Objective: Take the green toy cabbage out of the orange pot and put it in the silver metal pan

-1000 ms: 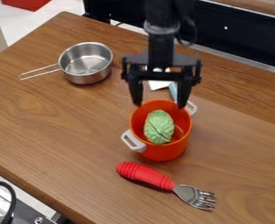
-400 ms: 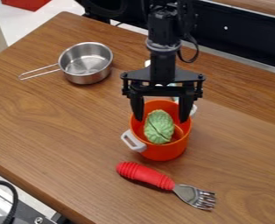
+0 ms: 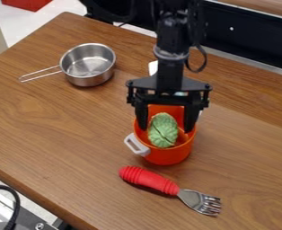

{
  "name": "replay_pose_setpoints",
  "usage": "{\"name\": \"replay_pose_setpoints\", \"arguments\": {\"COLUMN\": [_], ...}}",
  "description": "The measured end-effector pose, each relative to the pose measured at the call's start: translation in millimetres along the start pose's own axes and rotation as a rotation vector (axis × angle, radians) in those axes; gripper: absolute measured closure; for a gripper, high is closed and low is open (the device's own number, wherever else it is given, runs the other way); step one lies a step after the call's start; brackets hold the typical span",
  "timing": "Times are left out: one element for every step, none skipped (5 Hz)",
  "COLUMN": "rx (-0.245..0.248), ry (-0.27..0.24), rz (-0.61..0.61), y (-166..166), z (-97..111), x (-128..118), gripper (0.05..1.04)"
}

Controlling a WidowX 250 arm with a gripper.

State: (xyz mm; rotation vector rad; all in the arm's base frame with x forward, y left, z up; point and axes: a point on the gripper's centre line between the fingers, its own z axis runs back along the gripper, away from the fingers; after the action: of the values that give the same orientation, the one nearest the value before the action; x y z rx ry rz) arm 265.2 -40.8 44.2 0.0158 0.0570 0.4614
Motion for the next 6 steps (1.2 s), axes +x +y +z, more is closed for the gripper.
{"name": "replay_pose_setpoints", "arguments": {"rx": [0.001,0.01,0.012,0.015,0.011,0.001], "ry": [-0.01,-0.011,-0.005,0.02,0.02,0.027], "rz": [0.025,0.043,0.068,0.076,0.087,0.09], "y": [-0.6,1.0,1.6,4.7,4.8,4.3], "z": [-3.6,-9.7,-11.4,-12.6,-9.8,-7.0], "x": [1.9,2.9,2.8,3.0,5.8,7.9], "gripper": [0.087,0.087,0.13,0.332,0.34,0.34]}}
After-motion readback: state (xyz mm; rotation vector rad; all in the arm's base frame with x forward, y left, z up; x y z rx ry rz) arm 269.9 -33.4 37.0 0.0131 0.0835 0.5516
